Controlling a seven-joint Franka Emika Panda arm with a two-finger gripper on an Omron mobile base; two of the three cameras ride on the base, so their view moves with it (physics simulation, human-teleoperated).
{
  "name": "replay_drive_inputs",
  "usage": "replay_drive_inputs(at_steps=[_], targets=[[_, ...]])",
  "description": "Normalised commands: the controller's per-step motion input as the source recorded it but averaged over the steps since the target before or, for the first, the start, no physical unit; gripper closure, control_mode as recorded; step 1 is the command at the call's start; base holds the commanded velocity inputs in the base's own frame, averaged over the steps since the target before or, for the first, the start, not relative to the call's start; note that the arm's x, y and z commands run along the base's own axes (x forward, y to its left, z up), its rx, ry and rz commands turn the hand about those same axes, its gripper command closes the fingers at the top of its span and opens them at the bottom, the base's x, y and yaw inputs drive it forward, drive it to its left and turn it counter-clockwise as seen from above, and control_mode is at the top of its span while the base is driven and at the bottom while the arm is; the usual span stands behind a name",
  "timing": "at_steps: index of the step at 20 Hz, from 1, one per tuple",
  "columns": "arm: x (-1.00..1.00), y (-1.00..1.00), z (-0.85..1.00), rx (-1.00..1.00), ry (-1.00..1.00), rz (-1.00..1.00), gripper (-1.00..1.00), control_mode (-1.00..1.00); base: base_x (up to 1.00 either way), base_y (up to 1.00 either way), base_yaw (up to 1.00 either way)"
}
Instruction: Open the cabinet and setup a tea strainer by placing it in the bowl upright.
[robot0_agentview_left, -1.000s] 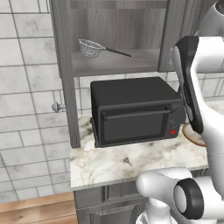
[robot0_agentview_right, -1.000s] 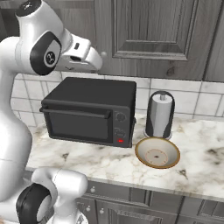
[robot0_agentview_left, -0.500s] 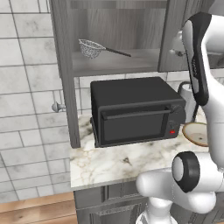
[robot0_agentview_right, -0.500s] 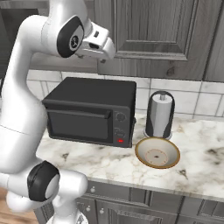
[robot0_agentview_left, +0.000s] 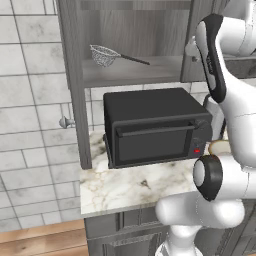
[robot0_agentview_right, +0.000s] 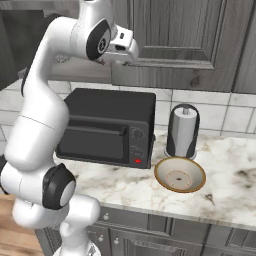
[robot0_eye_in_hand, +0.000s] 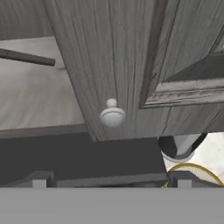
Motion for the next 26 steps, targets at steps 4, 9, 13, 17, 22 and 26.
replay_drive_inputs(at_steps=[4, 9, 13, 17, 22, 26], targets=[[0.72, -0.01, -0.07, 0.0, 0.01, 0.03, -1.0, -1.0, 0.0, 0.0, 0.0], [0.53, -0.16, -0.02, 0.0, 0.0, 0.0, -1.0, -1.0, 0.0, 0.0, 0.0], [0.53, -0.15, -0.1, 0.0, 0.0, 0.0, -1.0, -1.0, 0.0, 0.0, 0.0], [0.35, -0.01, -0.2, 0.0, 0.0, 0.0, -1.0, -1.0, 0.0, 0.0, 0.0], [0.02, 0.0, -0.29, 0.0, 0.0, 0.0, -1.0, -1.0, 0.0, 0.0, 0.0], [0.01, 0.0, -0.24, 0.0, 0.0, 0.0, -1.0, -1.0, 0.0, 0.0, 0.0]])
